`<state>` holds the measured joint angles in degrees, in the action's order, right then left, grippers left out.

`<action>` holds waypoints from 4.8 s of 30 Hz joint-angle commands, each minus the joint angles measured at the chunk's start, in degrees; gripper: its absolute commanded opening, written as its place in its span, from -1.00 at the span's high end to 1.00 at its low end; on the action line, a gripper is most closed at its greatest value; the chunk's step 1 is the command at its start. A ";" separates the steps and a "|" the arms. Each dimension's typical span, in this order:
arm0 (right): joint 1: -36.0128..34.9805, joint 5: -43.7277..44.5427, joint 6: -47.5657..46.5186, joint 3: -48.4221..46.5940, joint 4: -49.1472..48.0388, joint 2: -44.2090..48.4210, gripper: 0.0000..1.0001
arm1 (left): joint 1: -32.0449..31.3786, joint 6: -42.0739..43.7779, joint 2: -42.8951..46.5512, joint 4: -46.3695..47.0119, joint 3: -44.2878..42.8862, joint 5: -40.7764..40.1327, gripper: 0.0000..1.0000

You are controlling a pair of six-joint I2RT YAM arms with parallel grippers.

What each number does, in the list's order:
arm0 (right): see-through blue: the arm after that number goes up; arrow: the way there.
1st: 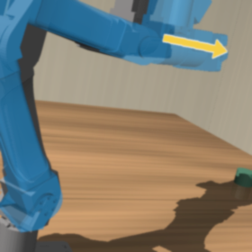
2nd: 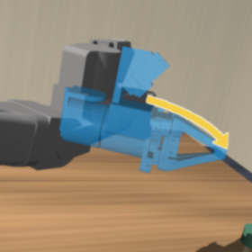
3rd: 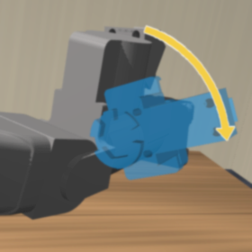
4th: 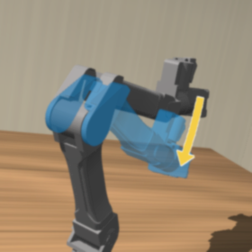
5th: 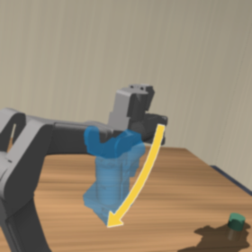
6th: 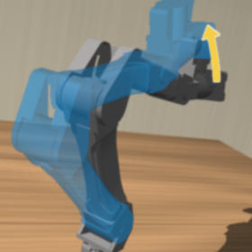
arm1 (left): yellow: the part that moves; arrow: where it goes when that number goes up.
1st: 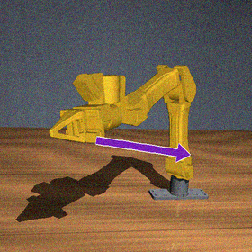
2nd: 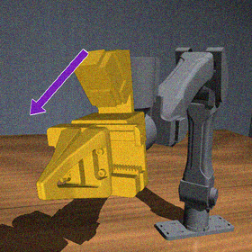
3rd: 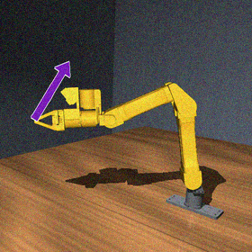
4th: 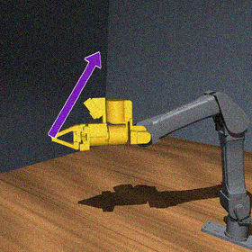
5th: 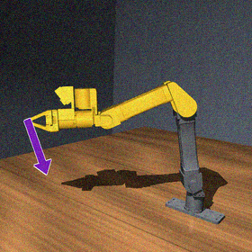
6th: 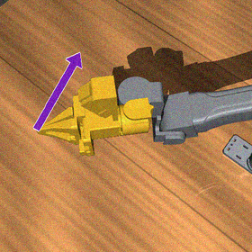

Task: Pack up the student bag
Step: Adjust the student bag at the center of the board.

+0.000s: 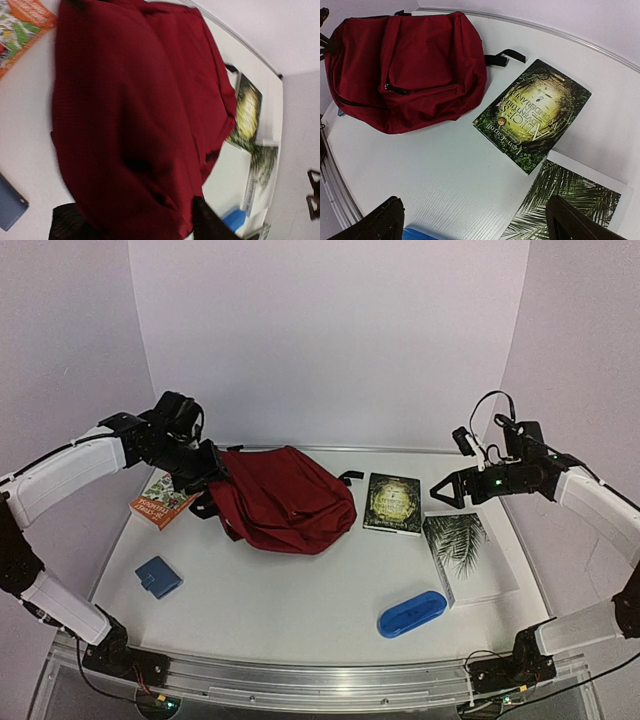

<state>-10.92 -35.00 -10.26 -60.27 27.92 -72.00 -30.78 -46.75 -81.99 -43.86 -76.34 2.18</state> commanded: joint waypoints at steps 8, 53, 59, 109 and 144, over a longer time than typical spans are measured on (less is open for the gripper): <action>-3.82 -6.57 2.14 -0.76 -1.30 -3.64 -0.97 | -2.82 9.56 8.97 -6.58 -2.60 -0.41 -0.99; -27.83 8.01 8.47 -28.37 -7.43 -48.92 -0.96 | -7.96 18.18 -1.40 3.77 16.60 13.37 -0.45; -27.31 11.44 9.22 -23.41 -7.44 -43.65 -0.97 | 8.94 18.44 1.67 0.41 10.15 7.44 -0.99; -27.45 7.72 8.96 -49.13 -6.77 -53.74 -0.97 | -14.83 13.02 -7.28 14.39 10.57 19.53 -0.98; -29.26 11.45 5.52 -22.92 -2.33 -44.92 -0.96 | 0.72 17.03 -6.88 2.69 11.59 3.97 -0.67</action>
<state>-40.51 -24.95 -4.27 -80.80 27.52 -113.49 -30.22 -33.44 -85.11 -42.41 -61.54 7.85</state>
